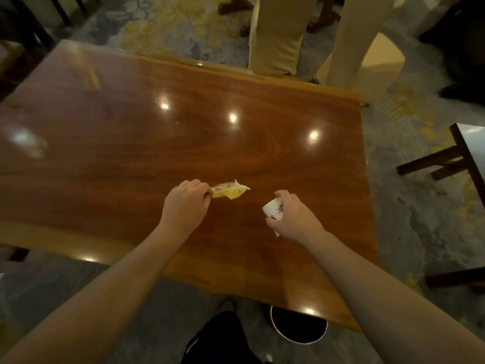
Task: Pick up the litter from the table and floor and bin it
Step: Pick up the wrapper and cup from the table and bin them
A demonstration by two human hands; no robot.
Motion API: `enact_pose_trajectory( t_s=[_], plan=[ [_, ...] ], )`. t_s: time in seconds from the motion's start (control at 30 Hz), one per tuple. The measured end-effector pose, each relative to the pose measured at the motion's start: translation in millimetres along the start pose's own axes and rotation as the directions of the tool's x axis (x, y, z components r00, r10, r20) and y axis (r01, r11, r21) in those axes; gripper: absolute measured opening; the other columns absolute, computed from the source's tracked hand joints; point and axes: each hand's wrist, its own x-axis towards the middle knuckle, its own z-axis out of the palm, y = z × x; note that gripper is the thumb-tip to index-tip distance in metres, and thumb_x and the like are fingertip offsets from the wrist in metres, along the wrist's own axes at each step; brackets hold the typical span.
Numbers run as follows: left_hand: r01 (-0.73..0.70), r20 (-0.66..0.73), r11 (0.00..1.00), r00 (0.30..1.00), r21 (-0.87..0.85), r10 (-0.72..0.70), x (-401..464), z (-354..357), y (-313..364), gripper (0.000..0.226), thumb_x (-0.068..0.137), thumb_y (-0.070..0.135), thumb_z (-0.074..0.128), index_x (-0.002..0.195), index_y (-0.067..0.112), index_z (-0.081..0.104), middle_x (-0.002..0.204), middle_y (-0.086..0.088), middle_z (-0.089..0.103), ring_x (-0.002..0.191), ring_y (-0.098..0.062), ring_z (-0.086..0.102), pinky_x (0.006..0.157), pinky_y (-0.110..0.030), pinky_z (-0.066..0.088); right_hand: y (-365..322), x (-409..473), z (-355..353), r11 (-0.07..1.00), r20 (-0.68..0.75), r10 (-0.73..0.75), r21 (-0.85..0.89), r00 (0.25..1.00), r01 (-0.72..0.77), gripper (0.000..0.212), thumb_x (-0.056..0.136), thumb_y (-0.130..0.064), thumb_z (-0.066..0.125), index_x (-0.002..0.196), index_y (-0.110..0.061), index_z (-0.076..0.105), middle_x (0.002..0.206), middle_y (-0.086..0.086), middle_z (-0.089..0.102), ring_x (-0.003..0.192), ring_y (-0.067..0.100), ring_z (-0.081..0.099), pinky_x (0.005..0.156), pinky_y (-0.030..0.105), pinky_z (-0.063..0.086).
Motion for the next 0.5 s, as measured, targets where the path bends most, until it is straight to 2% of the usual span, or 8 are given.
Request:
enact_pose_trajectory(
  t_s=[0.13,0.27,0.37,0.5],
  plan=[
    [0.110,0.010,0.992,0.994,-0.055,-0.109,-50,-16,29,0.009,0.090,0.021,0.066,0.092,0.024,0.074,0.084,0.010,0.066,0.073,-0.008,0.054,0.052,-0.017,0.031,14,-42,-3,0.994,-0.002,-0.104,0.017,0.995,0.104,0.079,0.084,-0.044,0.074,0.148,-0.028,0.032,0.137,0.002,0.050,0.110,0.021,0.058,0.084,0.036,0.058],
    [0.244,0.016,0.968,0.970,-0.050,-0.244,-113,-27,70,0.004,0.087,0.026,0.070,0.089,0.028,0.073,0.077,0.017,0.058,0.064,0.001,0.047,0.053,-0.015,0.029,38,-91,-1,0.979,0.004,-0.202,0.005,0.979,0.202,0.080,0.082,-0.046,0.075,0.148,-0.030,0.032,0.140,-0.001,0.052,0.114,0.019,0.058,0.086,0.035,0.057],
    [0.369,0.001,0.925,0.929,-0.089,-0.370,-169,-35,107,0.006,0.083,0.026,0.073,0.081,0.032,0.072,0.074,0.019,0.059,0.065,-0.001,0.052,0.053,-0.016,0.033,65,-133,1,0.966,0.030,-0.258,0.008,0.966,0.258,0.080,0.081,-0.047,0.076,0.146,-0.030,0.034,0.141,-0.002,0.053,0.117,0.019,0.058,0.090,0.038,0.058],
    [0.526,0.041,0.818,0.846,-0.231,-0.532,-242,-44,153,0.005,0.082,0.032,0.072,0.077,0.033,0.072,0.071,0.024,0.064,0.069,0.003,0.059,0.054,-0.018,0.039,102,-188,6,0.954,0.093,-0.299,0.035,0.950,0.297,0.076,0.080,-0.046,0.077,0.142,-0.028,0.037,0.136,-0.001,0.057,0.110,0.020,0.060,0.085,0.036,0.059]
  ],
)
